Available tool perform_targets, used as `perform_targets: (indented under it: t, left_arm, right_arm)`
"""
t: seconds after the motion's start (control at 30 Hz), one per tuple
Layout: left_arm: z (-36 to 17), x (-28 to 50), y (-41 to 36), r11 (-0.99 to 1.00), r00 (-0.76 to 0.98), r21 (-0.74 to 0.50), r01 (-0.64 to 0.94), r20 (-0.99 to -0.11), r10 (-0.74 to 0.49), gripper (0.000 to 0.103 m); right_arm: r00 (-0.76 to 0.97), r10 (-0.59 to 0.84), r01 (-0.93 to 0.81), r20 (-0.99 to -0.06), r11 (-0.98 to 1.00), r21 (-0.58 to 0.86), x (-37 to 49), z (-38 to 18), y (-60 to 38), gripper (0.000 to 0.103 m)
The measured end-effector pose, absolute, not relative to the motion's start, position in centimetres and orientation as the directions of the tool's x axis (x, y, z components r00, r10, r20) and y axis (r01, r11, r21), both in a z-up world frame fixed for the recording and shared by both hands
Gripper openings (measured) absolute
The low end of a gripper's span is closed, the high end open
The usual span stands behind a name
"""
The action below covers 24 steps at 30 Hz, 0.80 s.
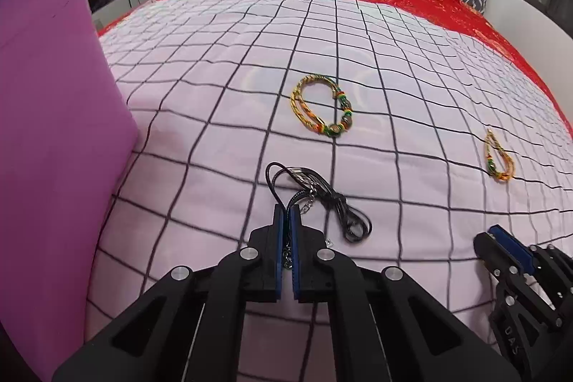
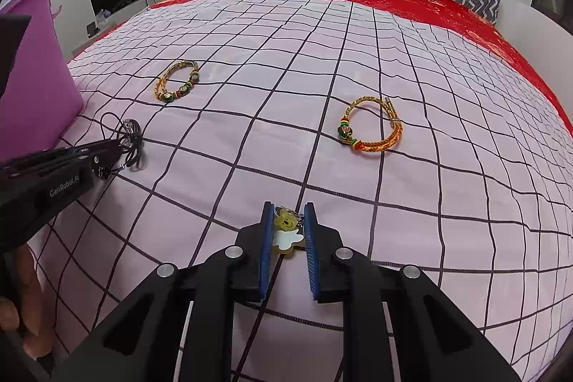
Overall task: Organize jewelry
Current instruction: 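Grasp the white flower charm with the right tool while the left tool grasps the black cord key pendant, then lift the charm and pendant and carry both over the purple tub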
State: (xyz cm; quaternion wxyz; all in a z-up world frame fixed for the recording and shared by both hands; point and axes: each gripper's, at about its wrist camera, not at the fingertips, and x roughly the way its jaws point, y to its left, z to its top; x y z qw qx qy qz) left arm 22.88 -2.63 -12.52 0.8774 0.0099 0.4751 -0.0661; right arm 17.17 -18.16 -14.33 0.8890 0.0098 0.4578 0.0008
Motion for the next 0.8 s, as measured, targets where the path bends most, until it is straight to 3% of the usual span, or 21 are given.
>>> perform_targets:
  t: [0.37,0.8]
  left_arm:
    - [-11.7,16.7,-2.2,0.983,0.453,-0.118,0.143,-0.875,-0.171,0.004]
    - [-6.9,8.2,-1.4,0.971,0.47,-0.129,0.203,-0.857,-0.212,0.004]
  right_arm:
    - [0.57,0.111,0.039,-0.814,0.986,0.162,12.9,-13.2,-19.8,0.016]
    - [0.588,0.17,0.009,-0.791,0.976,0.216,5.5,-8.6,-18.5,0.016]
